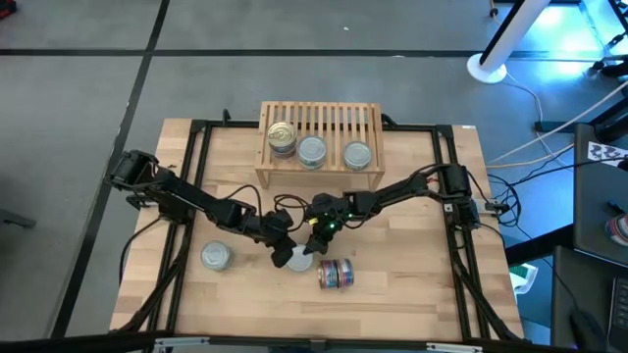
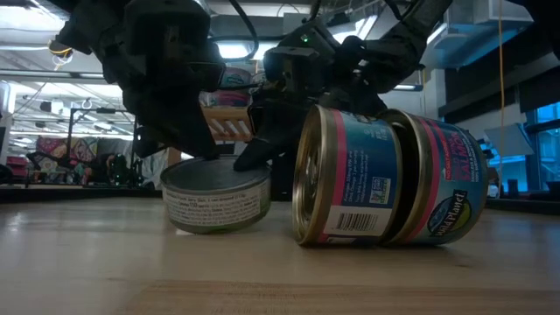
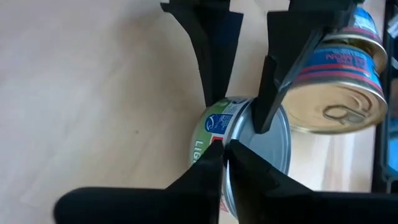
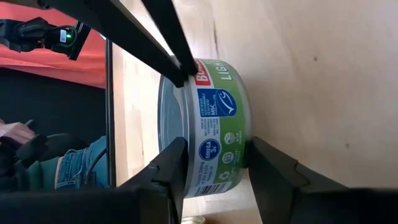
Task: Stack canned seafood by type on shelf
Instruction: Stack the green tuna can on top of the other green tuna can on the shelf
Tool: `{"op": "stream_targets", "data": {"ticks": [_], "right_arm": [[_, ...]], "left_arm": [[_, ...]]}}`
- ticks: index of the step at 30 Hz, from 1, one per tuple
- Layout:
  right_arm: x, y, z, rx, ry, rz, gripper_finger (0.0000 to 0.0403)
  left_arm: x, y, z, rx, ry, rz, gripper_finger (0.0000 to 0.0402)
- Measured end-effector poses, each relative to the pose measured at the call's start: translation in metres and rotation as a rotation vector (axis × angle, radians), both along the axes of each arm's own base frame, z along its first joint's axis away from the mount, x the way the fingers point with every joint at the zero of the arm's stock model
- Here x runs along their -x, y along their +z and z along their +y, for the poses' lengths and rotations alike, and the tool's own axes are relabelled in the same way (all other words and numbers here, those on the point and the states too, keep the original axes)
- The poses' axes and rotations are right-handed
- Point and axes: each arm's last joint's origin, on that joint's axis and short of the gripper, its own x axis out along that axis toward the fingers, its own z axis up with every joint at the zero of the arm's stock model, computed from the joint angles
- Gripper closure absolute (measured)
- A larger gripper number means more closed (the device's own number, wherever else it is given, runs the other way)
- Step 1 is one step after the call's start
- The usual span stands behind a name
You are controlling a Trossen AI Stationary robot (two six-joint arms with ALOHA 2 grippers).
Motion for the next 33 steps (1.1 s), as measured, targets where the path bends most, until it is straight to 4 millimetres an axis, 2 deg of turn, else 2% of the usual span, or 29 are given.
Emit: {"op": "stream_targets", "data": {"ticks": [9, 16, 25, 33], "right_arm": [[0.000, 0.001, 0.001, -0.012, 0.017, -0.011, 0.0270], [0.000, 0.007, 0.001, -0.018, 0.022, -0.015, 0.0270], [0.008, 0.045, -0.006, -0.020, 0.013, -0.073, 0.0271], [0.029, 0.100, -0.012, -0.016, 0.001, -0.134, 0.0271]], "left_arm": [[0.001, 0.000, -0.001, 0.032, -0.057, 0.010, 0.0292], [0.008, 0.022, 0.003, 0.023, -0.080, -0.045, 0.0296], [0.032, 0.065, 0.016, -0.009, -0.092, -0.150, 0.0322], [0.053, 0.103, 0.028, -0.078, -0.073, -0.328, 0.0341]]}}
